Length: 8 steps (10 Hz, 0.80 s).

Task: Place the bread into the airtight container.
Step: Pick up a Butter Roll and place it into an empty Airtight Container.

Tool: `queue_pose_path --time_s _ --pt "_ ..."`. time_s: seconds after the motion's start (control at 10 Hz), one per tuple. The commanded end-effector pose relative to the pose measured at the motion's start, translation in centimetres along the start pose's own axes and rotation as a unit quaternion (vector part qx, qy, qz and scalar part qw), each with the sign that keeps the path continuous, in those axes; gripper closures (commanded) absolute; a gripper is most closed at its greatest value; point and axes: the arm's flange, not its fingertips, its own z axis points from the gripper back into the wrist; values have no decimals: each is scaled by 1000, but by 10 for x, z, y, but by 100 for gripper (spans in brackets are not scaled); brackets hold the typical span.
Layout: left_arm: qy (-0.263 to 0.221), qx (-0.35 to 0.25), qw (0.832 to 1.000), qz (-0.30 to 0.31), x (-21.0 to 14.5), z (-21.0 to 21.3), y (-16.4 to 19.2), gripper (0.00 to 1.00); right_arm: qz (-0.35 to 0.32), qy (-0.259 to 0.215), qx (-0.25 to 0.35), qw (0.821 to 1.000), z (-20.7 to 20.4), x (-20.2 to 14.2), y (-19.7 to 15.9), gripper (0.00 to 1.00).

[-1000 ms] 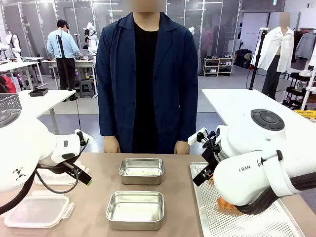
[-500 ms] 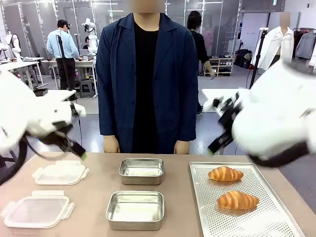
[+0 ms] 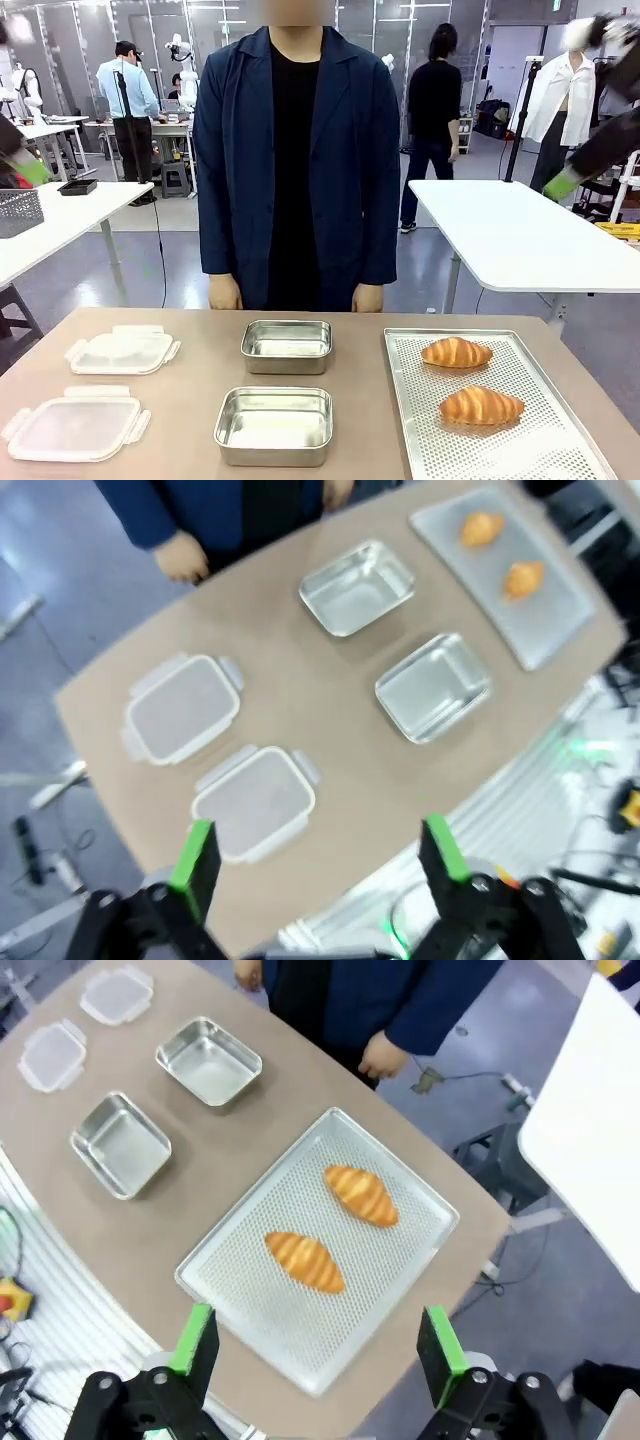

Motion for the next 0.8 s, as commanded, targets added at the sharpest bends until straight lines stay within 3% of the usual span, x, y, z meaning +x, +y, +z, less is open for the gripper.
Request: queue_pose_path --time_s 0.0,0.3,0.7 --pt "-7 -24 1000 -8 -8 46 4 0 7 -15 -3 1000 35 -29 1 0" --pt "-45 -27 998 -22 -68 114 2 0 19 -37 -25 999 92 -96 -2 0" --pt "-68 -1 998 -4 -140 149 11 0 12 -48 -25 998 109 -150 -13 0"
